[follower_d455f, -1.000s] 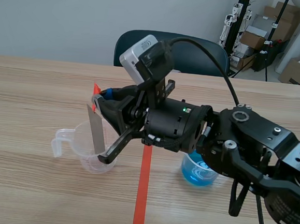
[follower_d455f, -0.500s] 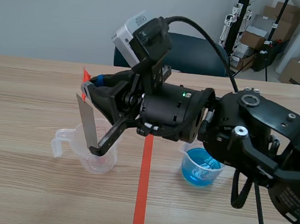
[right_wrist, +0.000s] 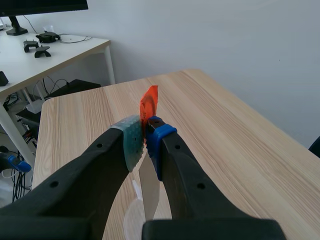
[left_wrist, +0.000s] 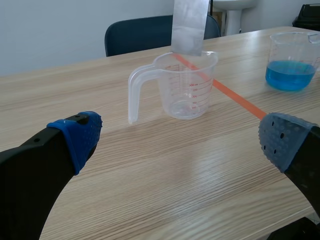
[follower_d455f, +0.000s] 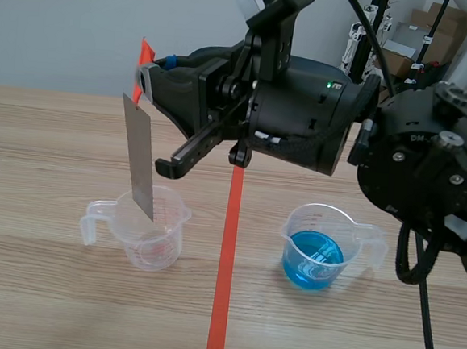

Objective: Do the redox reaction experiment. lift the metal plate out of the left beaker

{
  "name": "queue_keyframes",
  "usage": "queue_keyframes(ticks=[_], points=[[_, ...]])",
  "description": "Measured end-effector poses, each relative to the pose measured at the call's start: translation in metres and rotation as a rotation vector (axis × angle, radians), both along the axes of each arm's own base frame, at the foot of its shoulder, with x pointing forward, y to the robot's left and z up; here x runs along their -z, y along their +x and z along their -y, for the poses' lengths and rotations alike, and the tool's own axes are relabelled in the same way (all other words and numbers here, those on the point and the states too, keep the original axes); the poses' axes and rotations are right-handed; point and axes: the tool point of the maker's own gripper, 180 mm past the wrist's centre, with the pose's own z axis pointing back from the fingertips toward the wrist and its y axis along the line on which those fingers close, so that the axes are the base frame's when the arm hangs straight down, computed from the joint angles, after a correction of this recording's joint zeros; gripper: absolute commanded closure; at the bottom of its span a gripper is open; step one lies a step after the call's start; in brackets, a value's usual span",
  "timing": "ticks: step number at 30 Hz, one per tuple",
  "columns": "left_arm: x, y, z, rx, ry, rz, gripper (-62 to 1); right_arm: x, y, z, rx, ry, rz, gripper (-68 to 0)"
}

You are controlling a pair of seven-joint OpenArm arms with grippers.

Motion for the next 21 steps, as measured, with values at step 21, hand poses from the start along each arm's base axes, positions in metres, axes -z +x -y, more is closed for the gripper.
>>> queue_keyframes(ticks=[21], points=[[0.0,0.0,0.0,0.0,0.0,0.0,-62.3,-0.034,0.008,0.017,-0.096,0.003,-0.028,-0.2]])
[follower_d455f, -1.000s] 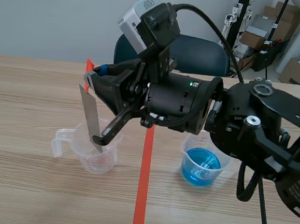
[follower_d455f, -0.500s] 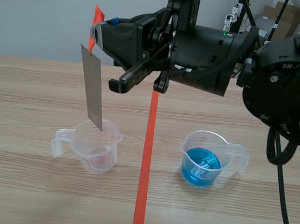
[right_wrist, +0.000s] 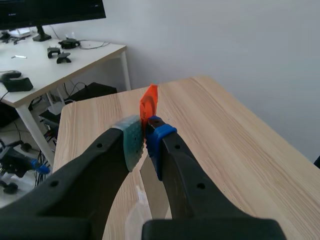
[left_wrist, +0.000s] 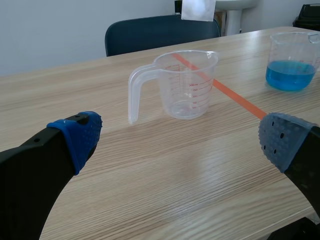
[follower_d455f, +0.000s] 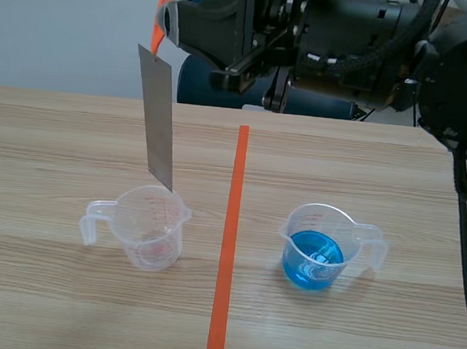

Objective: Do the redox reaction experiment. lift the metal plate out of the left beaker

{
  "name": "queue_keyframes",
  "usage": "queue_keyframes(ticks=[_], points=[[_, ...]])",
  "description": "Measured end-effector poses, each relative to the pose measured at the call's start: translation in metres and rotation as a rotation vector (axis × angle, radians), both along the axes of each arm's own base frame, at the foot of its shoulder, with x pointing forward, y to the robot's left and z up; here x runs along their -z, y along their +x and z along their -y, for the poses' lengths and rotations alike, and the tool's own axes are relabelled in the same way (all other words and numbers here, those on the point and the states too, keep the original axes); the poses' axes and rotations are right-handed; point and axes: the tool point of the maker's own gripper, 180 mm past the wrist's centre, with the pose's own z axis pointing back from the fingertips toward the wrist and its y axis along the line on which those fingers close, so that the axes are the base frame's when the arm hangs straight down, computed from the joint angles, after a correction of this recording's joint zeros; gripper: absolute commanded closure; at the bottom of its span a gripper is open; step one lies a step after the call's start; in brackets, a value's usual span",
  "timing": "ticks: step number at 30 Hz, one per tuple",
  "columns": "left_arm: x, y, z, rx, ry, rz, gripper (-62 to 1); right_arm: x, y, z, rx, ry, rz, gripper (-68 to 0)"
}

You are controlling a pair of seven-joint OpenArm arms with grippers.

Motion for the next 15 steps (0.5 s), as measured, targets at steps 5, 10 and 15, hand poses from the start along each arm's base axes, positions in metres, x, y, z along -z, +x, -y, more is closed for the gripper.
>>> queue_keyframes(ticks=[5,10,15], points=[[0.0,0.0,0.0,0.0,0.0,0.0,-62.3,-0.0027,0.0001,-0.0005,-0.002,0.017,-0.013,-0.2],[0.0,0.0,0.0,0.0,0.0,0.0,-62.3,-0.0026,0.0,-0.0005,-0.002,0.017,-0.013,-0.2],[0.0,0.0,0.0,0.0,0.0,0.0,-62.3,-0.0025,0.0001,-0.0005,-0.002,0.017,-0.013,-0.2]])
